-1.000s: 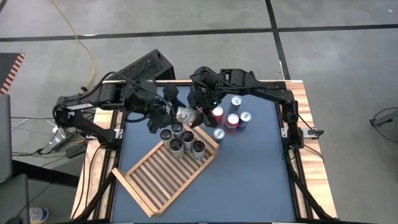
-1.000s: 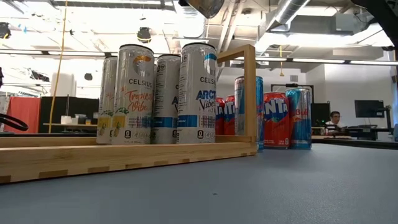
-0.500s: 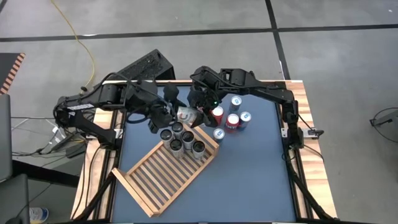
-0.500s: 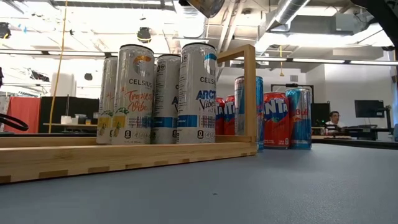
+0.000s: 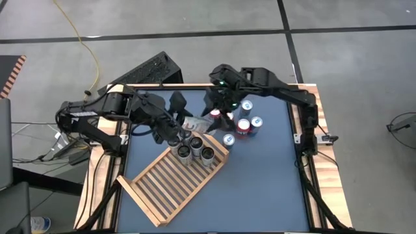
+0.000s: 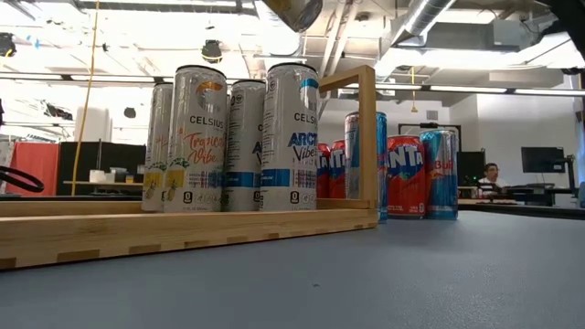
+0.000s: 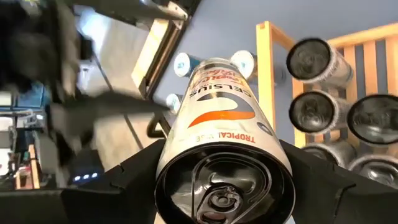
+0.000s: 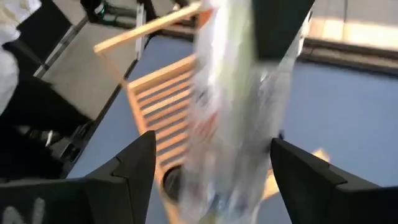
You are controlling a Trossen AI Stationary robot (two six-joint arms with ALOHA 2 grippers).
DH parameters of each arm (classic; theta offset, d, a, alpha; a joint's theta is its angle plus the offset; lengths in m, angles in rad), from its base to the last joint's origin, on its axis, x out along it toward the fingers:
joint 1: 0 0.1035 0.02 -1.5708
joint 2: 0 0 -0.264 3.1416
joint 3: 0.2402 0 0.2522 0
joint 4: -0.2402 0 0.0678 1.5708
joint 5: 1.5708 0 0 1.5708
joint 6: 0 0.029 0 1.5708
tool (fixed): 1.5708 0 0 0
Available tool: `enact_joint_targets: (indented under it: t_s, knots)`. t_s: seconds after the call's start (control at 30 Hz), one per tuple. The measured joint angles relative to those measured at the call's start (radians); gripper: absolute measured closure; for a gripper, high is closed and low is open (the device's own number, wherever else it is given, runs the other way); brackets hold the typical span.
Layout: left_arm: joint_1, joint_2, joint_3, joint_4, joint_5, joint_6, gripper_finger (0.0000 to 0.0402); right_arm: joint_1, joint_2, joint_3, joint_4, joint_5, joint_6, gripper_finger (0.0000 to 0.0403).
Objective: Place canned beverage on shelf
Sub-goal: Put the white yellow soda can on the shelf aligned with the other white yellow soda cans
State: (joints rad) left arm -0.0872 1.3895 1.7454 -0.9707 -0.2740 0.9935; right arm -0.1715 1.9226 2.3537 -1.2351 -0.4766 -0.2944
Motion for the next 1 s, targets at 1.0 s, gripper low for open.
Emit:
enact_joint_targets:
  t_s: [1.0]
  knots:
    - [-0.298,0.211,0.002,-0.239,-0.036,-0.442,0.0145,-0.047,-0.283,-0.002,-0.194,0.272,0.058,0.0127]
